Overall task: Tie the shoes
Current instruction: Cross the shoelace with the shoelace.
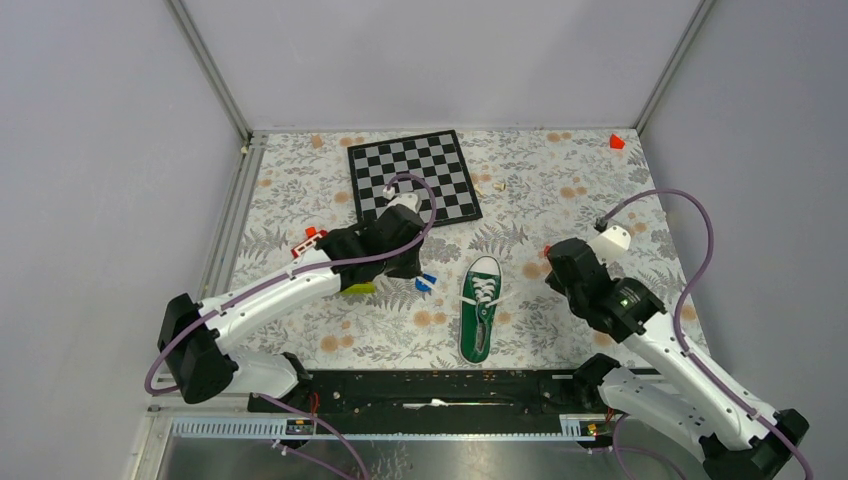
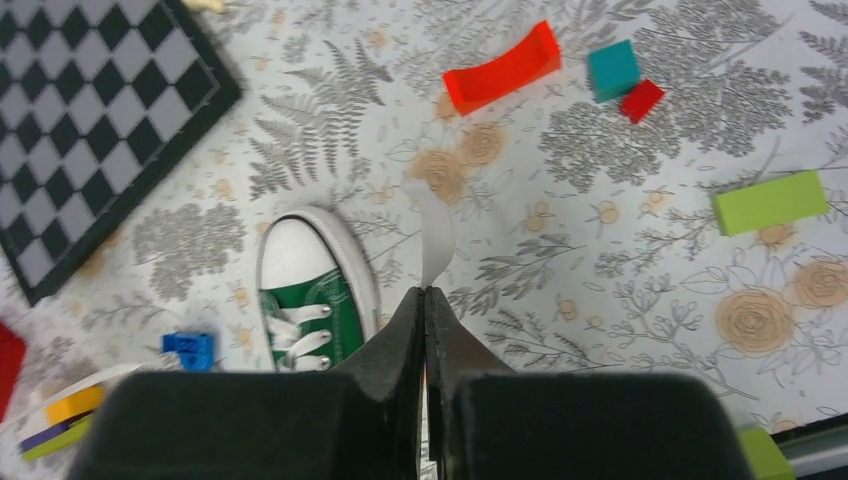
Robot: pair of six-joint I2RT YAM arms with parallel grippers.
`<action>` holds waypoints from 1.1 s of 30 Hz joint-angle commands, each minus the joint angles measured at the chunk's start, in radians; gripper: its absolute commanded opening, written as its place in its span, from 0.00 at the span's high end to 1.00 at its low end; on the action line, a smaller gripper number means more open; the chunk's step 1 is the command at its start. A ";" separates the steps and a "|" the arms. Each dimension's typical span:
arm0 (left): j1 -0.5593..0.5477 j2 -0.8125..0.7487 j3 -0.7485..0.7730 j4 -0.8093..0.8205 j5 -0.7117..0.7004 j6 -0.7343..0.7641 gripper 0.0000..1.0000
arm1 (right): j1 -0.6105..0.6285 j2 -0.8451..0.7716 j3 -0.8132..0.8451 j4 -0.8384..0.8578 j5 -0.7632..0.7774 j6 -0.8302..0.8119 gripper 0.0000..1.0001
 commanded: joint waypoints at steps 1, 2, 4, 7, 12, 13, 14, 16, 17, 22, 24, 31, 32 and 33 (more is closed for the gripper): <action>-0.002 -0.049 -0.026 0.071 0.008 -0.013 1.00 | -0.036 0.023 -0.079 -0.003 0.034 0.008 1.00; -0.003 -0.044 -0.027 0.075 0.011 -0.013 1.00 | -0.038 0.030 -0.101 0.008 0.018 0.015 1.00; -0.003 -0.028 -0.028 0.073 0.019 -0.015 1.00 | -0.042 0.043 -0.137 0.013 -0.001 0.043 1.00; -0.003 -0.016 -0.044 0.072 0.019 -0.022 1.00 | -0.050 0.048 -0.181 0.012 -0.008 0.076 1.00; 0.001 -0.014 -0.034 0.028 -0.064 0.025 1.00 | -0.067 0.055 -0.227 0.040 -0.020 0.066 1.00; 0.003 -0.010 -0.024 0.017 -0.069 0.038 1.00 | -0.070 0.063 -0.227 0.041 -0.020 0.062 1.00; 0.004 -0.007 -0.015 0.009 -0.072 0.046 1.00 | -0.071 0.075 -0.223 0.041 -0.021 0.057 1.00; 0.005 -0.007 0.001 0.007 -0.048 0.050 1.00 | -0.072 0.092 -0.217 0.045 -0.023 0.049 1.00; 0.004 -0.014 0.003 0.020 -0.024 0.047 1.00 | -0.074 0.098 -0.213 0.049 -0.029 0.045 1.00; 0.004 -0.054 -0.046 0.165 0.124 -0.012 1.00 | -0.078 0.150 -0.182 0.049 -0.090 0.037 0.62; 0.003 -0.047 -0.050 0.182 0.135 -0.029 1.00 | -0.080 0.156 -0.180 0.049 -0.121 0.051 0.45; 0.003 -0.048 -0.049 0.191 0.106 -0.045 1.00 | -0.088 0.140 -0.193 0.163 -0.368 0.137 0.38; 0.003 -0.054 -0.051 0.189 0.094 -0.046 1.00 | -0.086 0.132 -0.193 0.193 -0.409 0.120 0.38; 0.003 -0.058 -0.052 0.186 0.074 -0.050 1.00 | -0.086 0.123 -0.192 0.240 -0.454 0.084 0.41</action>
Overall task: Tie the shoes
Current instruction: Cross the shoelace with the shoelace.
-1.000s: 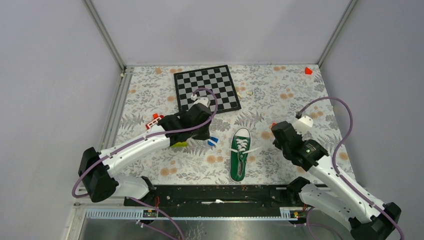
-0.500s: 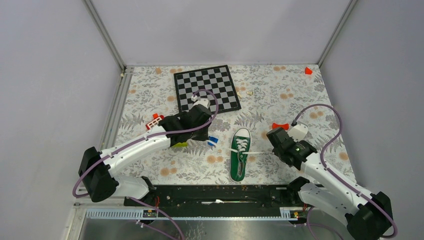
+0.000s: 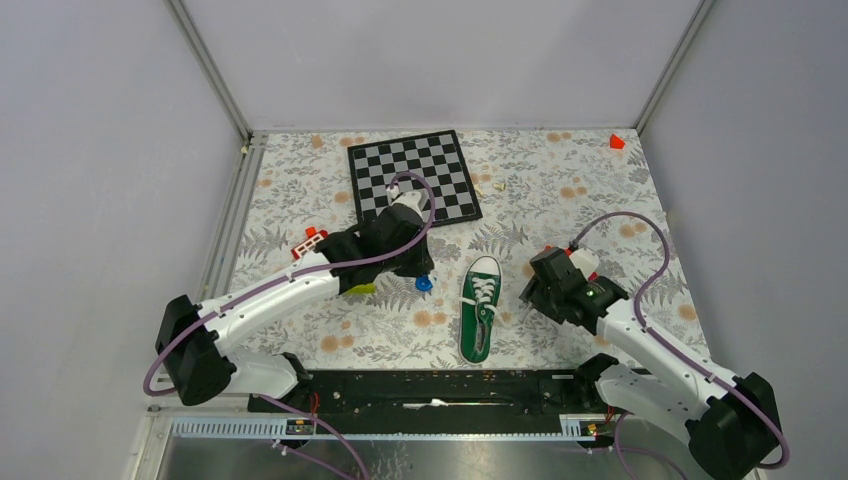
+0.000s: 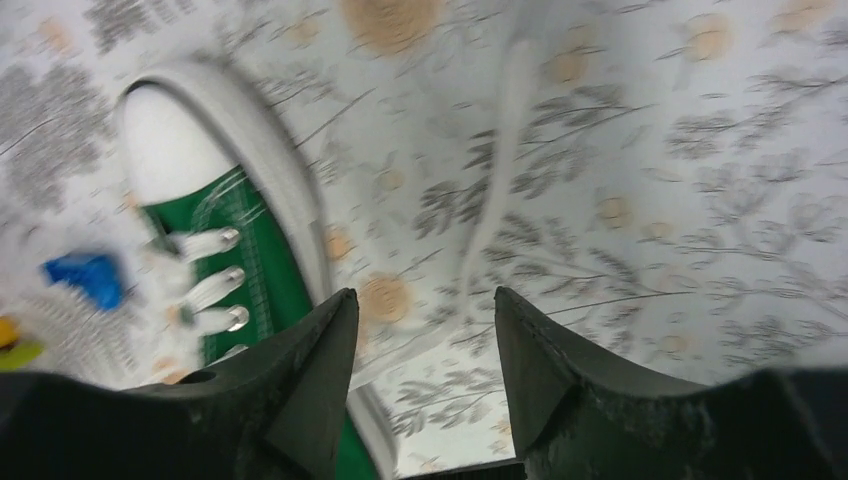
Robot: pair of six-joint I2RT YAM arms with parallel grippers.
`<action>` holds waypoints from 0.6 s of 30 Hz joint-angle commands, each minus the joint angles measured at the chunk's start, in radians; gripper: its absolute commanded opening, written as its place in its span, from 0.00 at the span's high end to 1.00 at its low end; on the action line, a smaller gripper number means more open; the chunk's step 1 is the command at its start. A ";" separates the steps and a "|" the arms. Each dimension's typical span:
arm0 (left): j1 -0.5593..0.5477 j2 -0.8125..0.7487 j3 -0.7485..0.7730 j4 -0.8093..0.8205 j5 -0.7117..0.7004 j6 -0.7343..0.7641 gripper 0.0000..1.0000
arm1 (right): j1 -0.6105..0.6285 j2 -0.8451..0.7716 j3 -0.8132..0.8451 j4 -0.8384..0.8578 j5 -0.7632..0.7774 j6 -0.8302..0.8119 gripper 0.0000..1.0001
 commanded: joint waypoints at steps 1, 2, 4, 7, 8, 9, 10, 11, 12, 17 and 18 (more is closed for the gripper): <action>0.003 -0.043 -0.007 0.048 -0.037 -0.028 1.00 | 0.007 -0.038 0.034 0.173 -0.205 -0.053 0.43; 0.005 -0.043 -0.005 0.037 -0.052 -0.042 1.00 | 0.036 -0.045 0.057 0.202 -0.210 -0.124 0.43; 0.018 -0.033 0.004 0.007 -0.059 -0.075 1.00 | 0.151 -0.040 0.133 0.216 -0.147 -0.283 0.44; 0.035 -0.014 0.016 -0.010 -0.045 -0.113 1.00 | 0.234 0.030 0.225 0.236 -0.193 -0.494 0.47; 0.040 -0.010 0.018 -0.011 -0.039 -0.131 1.00 | 0.236 0.067 0.232 0.264 -0.262 -0.553 0.48; 0.047 -0.007 0.019 -0.013 -0.036 -0.146 1.00 | 0.240 0.089 0.236 0.292 -0.352 -0.612 0.48; 0.053 -0.007 0.020 -0.015 -0.032 -0.166 1.00 | 0.245 0.110 0.240 0.316 -0.467 -0.666 0.47; 0.063 -0.008 0.018 -0.015 -0.020 -0.183 1.00 | 0.254 0.128 0.246 0.336 -0.518 -0.717 0.45; 0.067 -0.011 0.015 -0.010 -0.010 -0.195 1.00 | 0.262 0.144 0.248 0.349 -0.550 -0.735 0.43; 0.071 -0.026 0.007 0.005 -0.003 -0.213 1.00 | 0.273 0.202 0.220 0.457 -0.587 -0.817 0.36; 0.072 -0.027 0.008 0.005 -0.002 -0.213 1.00 | 0.273 0.220 0.225 0.463 -0.594 -0.831 0.36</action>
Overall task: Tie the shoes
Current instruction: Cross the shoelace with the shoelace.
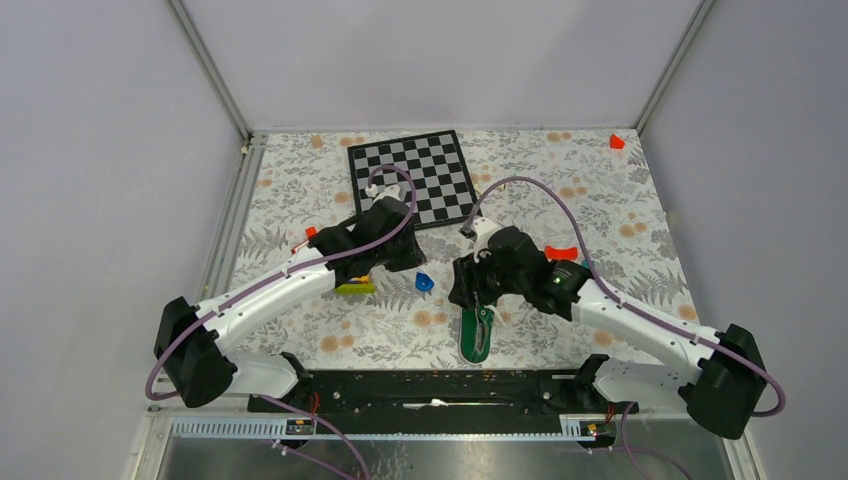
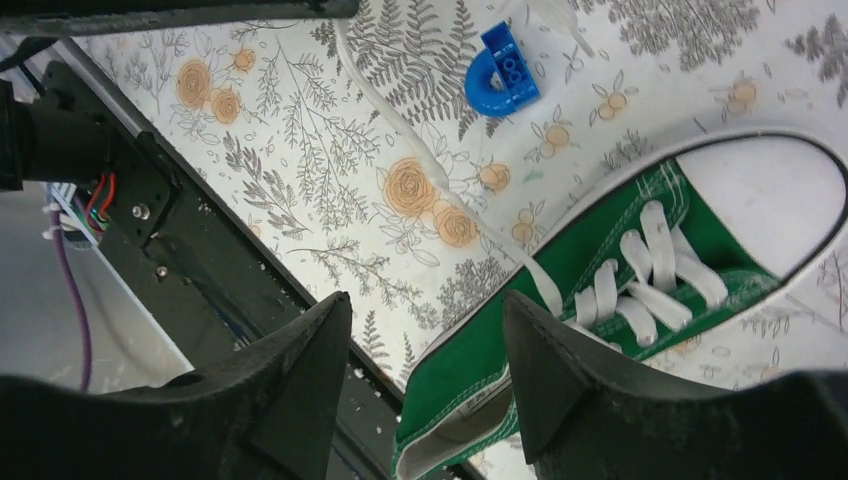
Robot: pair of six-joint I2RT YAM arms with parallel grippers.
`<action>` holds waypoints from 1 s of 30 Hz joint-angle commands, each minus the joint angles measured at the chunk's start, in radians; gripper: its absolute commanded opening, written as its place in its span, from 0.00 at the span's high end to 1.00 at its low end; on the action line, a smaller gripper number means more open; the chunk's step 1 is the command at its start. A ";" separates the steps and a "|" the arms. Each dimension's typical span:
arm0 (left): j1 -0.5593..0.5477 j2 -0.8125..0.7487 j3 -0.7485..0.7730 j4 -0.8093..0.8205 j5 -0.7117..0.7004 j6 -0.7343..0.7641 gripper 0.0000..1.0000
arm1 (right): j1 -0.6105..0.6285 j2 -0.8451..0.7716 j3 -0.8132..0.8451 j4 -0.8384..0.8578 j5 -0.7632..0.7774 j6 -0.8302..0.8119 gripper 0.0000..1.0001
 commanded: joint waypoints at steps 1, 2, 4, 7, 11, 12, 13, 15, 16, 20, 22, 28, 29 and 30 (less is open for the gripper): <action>0.008 -0.022 0.007 0.035 0.014 -0.035 1.00 | 0.007 0.055 0.008 0.108 -0.105 -0.151 0.35; 0.008 -0.022 0.004 0.033 0.015 -0.035 1.00 | 0.007 0.075 0.013 0.116 -0.106 -0.157 0.35; 0.010 -0.024 -0.008 0.033 0.022 -0.038 1.00 | 0.008 0.110 0.018 0.135 -0.103 -0.170 0.34; 0.011 -0.023 -0.017 0.038 0.033 -0.046 1.00 | 0.012 0.163 0.023 0.165 -0.111 -0.190 0.34; 0.011 -0.030 -0.015 0.038 0.027 -0.048 1.00 | 0.014 0.213 0.022 0.208 -0.106 -0.206 0.34; 0.012 -0.033 -0.015 0.038 0.025 -0.047 1.00 | 0.014 0.228 0.019 0.226 -0.100 -0.208 0.34; 0.012 -0.033 -0.015 0.038 0.025 -0.046 1.00 | 0.014 0.239 0.017 0.240 -0.092 -0.210 0.34; 0.012 -0.032 -0.015 0.038 0.027 -0.047 1.00 | 0.014 0.262 0.021 0.258 -0.079 -0.212 0.34; 0.012 -0.031 -0.013 0.038 0.028 -0.047 1.00 | 0.014 0.270 0.022 0.268 -0.072 -0.212 0.34; 0.012 -0.030 -0.013 0.036 0.030 -0.049 1.00 | 0.015 0.293 0.025 0.291 -0.060 -0.214 0.39; 0.014 -0.032 -0.015 0.028 0.024 -0.054 1.00 | 0.014 0.296 0.029 0.290 -0.065 -0.213 0.58; 0.053 -0.026 -0.043 0.027 0.044 -0.081 0.93 | 0.014 0.275 0.041 0.227 -0.075 -0.195 1.00; 0.059 -0.024 -0.048 0.031 0.055 -0.086 0.86 | 0.013 0.264 0.030 0.233 -0.079 -0.187 1.00; 0.063 -0.026 -0.054 0.038 0.062 -0.090 0.76 | 0.013 0.247 0.014 0.243 -0.078 -0.178 1.00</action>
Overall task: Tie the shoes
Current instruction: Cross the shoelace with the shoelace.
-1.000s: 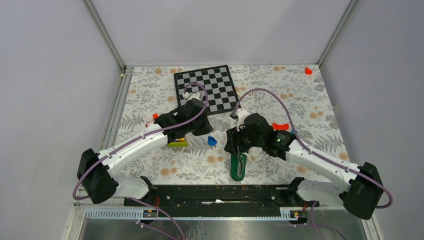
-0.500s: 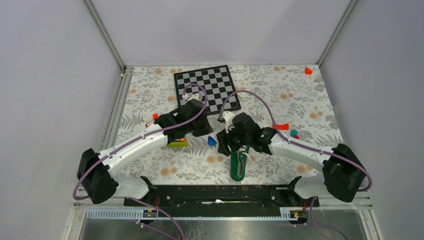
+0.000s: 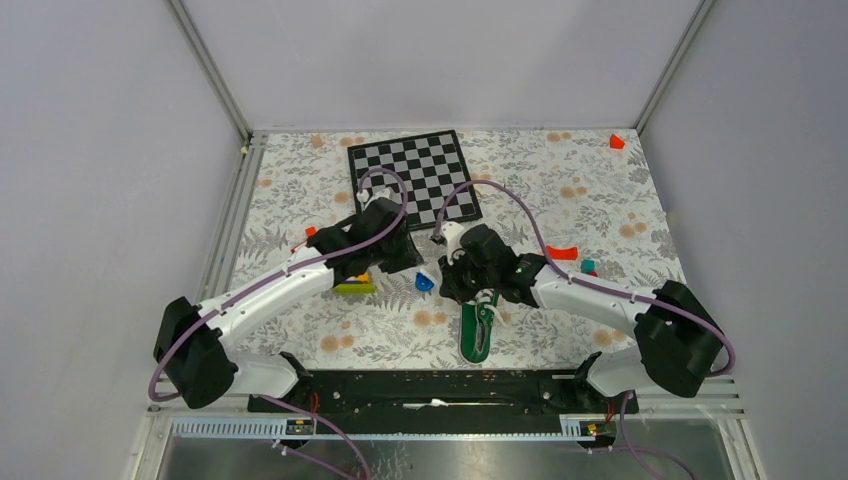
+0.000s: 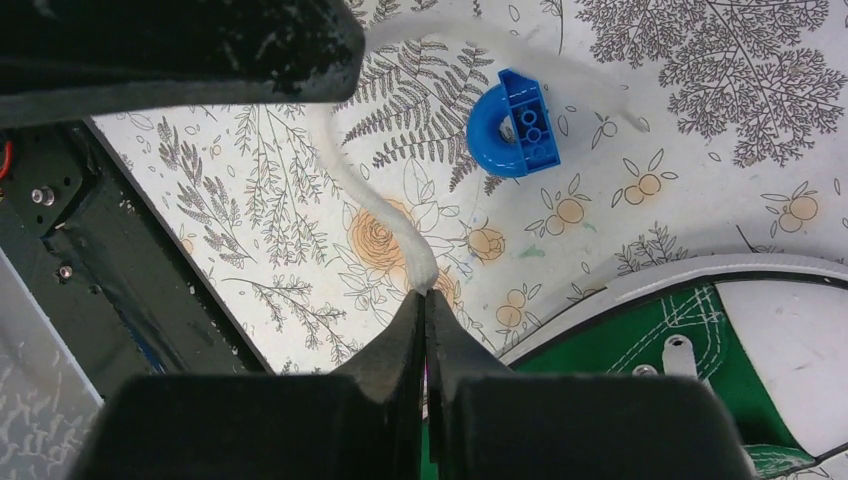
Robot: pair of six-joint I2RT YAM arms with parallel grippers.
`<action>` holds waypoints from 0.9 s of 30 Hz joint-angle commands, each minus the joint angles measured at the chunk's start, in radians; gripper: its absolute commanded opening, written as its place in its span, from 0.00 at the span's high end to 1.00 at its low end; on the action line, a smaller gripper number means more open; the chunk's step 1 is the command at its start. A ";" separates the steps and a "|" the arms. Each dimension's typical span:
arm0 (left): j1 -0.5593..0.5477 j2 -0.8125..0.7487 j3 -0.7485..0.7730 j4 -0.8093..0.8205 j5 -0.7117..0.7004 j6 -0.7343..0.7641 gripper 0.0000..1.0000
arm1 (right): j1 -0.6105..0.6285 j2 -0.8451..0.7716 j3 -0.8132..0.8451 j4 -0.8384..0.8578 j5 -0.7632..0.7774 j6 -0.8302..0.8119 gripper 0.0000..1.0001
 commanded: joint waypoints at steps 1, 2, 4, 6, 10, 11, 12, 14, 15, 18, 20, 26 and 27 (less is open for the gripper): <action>0.026 -0.027 -0.030 0.042 0.044 -0.032 0.61 | 0.007 -0.062 -0.013 0.021 0.010 0.026 1.00; 0.027 -0.030 -0.037 0.049 0.048 -0.035 0.38 | 0.007 -0.078 -0.028 0.027 0.018 0.034 1.00; 0.029 -0.029 -0.056 0.069 0.063 -0.033 0.15 | 0.007 -0.108 -0.057 0.035 0.048 0.045 1.00; 0.032 -0.016 -0.070 0.087 0.118 -0.035 0.04 | 0.006 -0.139 -0.086 0.042 0.071 0.052 1.00; 0.032 0.009 -0.117 0.174 0.240 -0.092 0.01 | 0.007 -0.174 -0.121 0.041 0.086 0.058 1.00; 0.031 0.015 -0.138 0.225 0.270 -0.119 0.01 | 0.007 -0.175 -0.123 0.036 0.088 0.061 1.00; 0.032 0.021 -0.159 0.262 0.299 -0.150 0.01 | 0.007 -0.177 -0.126 0.033 0.091 0.061 1.00; 0.032 0.034 -0.198 0.333 0.344 -0.207 0.01 | 0.007 -0.179 -0.127 0.030 0.092 0.065 1.00; 0.033 0.040 -0.215 0.363 0.360 -0.236 0.02 | 0.007 -0.181 -0.127 0.030 0.093 0.067 1.00; 0.032 0.052 -0.257 0.445 0.391 -0.308 0.04 | 0.007 -0.184 -0.128 0.034 0.088 0.071 1.00; 0.032 0.064 -0.271 0.478 0.400 -0.344 0.05 | 0.007 -0.183 -0.126 0.035 0.084 0.071 1.00; 0.025 0.139 -0.265 0.542 0.440 -0.385 0.12 | 0.008 -0.174 -0.122 0.035 0.083 0.074 1.00; 0.019 0.147 -0.265 0.552 0.445 -0.399 0.14 | 0.007 -0.171 -0.123 0.035 0.083 0.074 1.00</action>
